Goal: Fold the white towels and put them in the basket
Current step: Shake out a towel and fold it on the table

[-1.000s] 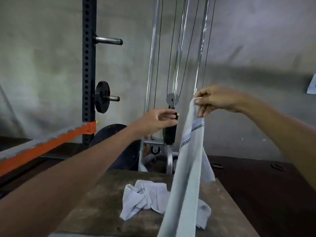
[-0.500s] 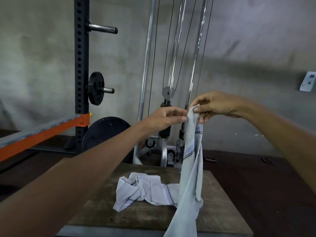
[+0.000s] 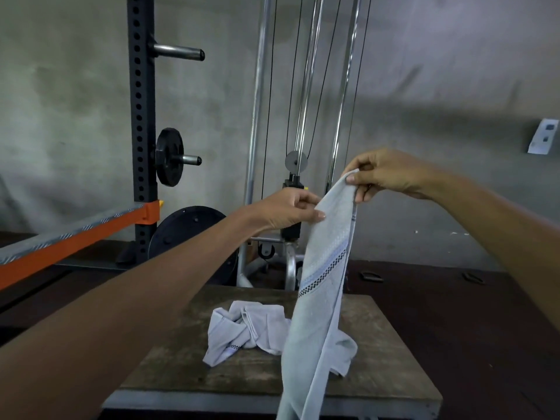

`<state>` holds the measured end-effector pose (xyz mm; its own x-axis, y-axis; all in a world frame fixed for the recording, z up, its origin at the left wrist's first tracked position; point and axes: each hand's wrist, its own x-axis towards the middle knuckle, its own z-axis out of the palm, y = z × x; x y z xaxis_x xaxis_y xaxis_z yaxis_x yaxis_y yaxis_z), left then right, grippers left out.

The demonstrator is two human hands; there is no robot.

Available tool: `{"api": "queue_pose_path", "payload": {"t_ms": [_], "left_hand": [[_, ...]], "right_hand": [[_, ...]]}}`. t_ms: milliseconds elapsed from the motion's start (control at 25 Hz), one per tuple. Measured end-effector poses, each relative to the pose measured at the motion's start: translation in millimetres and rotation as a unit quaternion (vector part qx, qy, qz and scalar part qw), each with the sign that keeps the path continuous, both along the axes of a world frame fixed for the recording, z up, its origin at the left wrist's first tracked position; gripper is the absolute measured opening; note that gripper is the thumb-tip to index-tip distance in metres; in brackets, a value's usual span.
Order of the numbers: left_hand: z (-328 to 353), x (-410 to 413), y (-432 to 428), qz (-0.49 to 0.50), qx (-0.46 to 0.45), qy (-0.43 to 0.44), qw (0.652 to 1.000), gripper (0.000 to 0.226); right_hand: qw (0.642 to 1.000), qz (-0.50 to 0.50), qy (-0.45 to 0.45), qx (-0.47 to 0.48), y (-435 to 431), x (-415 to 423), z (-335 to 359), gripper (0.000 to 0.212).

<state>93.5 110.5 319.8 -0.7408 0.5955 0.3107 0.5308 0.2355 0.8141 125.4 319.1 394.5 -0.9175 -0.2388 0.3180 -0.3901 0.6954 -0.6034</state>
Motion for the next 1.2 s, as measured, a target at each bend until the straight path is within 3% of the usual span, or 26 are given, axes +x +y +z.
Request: {"api": "queue_pose_path", "payload": {"t_ms": [120,240,440,640,760,840,920,1040,1120,1200], "left_hand": [[-10.3,3.1,-17.0,0.020,-0.127,0.046,0.991,0.012],[-25.3,3.7,-40.3,0.061,-0.239,0.099,0.964,0.011],[-30.4,-9.1,-101.5,0.141,-0.315,0.131,0.930,0.019],[16.8,-16.4,-144.0,0.240,-0.222,0.171,0.929,0.020],[43.0,-14.6,-153.6,0.278,-0.111,0.184,0.936,0.015],[51.5,-13.8,-155.3,0.304,-0.023,0.203,0.930,0.005],[57.9,-8.4,-159.7,0.289,0.003,0.168,0.942,0.006],[68.1,2.5,-177.0,0.163,-0.080,-0.010,0.983,0.023],[74.2,3.1,-187.2,0.124,-0.101,-0.080,0.984,0.020],[74.1,-9.1,-190.1,0.142,-0.115,-0.093,0.979,0.028]], "right_hand": [[0.999,-0.025,0.024,-0.011,6.7,0.7,2.2,0.007],[0.997,-0.047,0.053,-0.033,10.5,-0.8,3.5,0.006],[0.990,-0.072,0.087,-0.082,20.4,-2.3,2.5,0.012],[0.991,-0.059,0.053,-0.108,21.3,-6.0,5.2,0.011],[0.982,-0.065,0.105,-0.144,21.6,-12.6,8.4,0.012],[0.985,-0.052,0.081,-0.146,18.6,-14.4,7.5,0.011],[0.993,-0.027,-0.004,-0.111,16.2,-9.9,6.2,0.010],[0.986,0.036,-0.087,-0.135,23.9,-1.6,10.1,0.007],[0.980,0.070,-0.126,-0.136,26.2,-1.9,10.8,0.006],[0.980,0.069,-0.136,-0.126,23.3,-14.8,6.4,0.009]]}}
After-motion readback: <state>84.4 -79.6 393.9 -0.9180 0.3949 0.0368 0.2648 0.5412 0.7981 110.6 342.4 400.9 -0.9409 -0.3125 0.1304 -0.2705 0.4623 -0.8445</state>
